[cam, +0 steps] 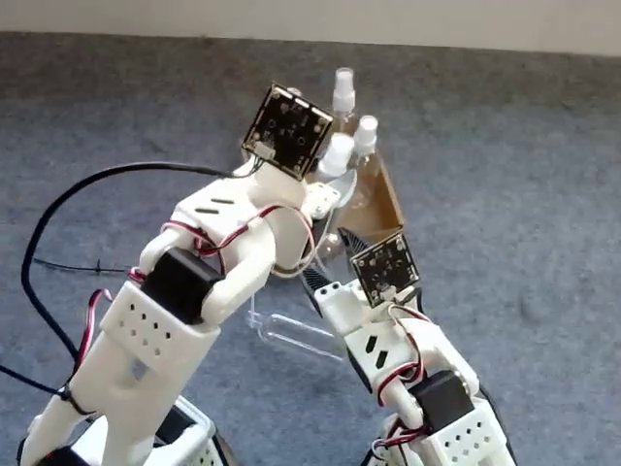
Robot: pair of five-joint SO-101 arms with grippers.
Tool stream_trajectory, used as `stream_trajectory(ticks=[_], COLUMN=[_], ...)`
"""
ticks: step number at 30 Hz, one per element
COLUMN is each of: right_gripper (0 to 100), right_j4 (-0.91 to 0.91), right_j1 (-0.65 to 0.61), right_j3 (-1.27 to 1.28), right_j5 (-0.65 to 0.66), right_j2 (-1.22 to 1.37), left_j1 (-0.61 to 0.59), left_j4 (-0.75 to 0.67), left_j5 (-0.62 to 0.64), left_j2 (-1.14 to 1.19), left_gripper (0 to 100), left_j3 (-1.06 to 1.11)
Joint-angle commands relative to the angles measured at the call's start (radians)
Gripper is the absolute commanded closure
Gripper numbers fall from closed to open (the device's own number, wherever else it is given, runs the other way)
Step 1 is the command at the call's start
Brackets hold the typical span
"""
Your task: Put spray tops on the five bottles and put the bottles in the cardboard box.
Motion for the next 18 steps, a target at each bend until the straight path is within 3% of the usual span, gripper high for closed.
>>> stream_trajectory(ticks=[1, 6, 12, 18], right_gripper=[99.5, 99.5, 99.5, 99.5], right_j4=[-0.027, -0.027, -0.031, -0.033], right_j1=[0.001, 0.001, -0.002, 0.001], right_j3=[-0.010, -0.008, 0.016, 0.016], right_j5=[-0.011, -0.012, -0.012, -0.012], right_j2=[-0.019, -0.019, -0.021, -0.021], left_j1=[0.008, 0.008, 0.008, 0.008], left_j4=[0.011, 0.015, 0.055, 0.100], left_j5=[0.008, 0.008, 0.005, 0.003], left_j2=[-0.091, -0.143, -0.154, -0.156], left_gripper=[98, 97, 86, 83], left_j3=[0.030, 0.091, 0.088, 0.025])
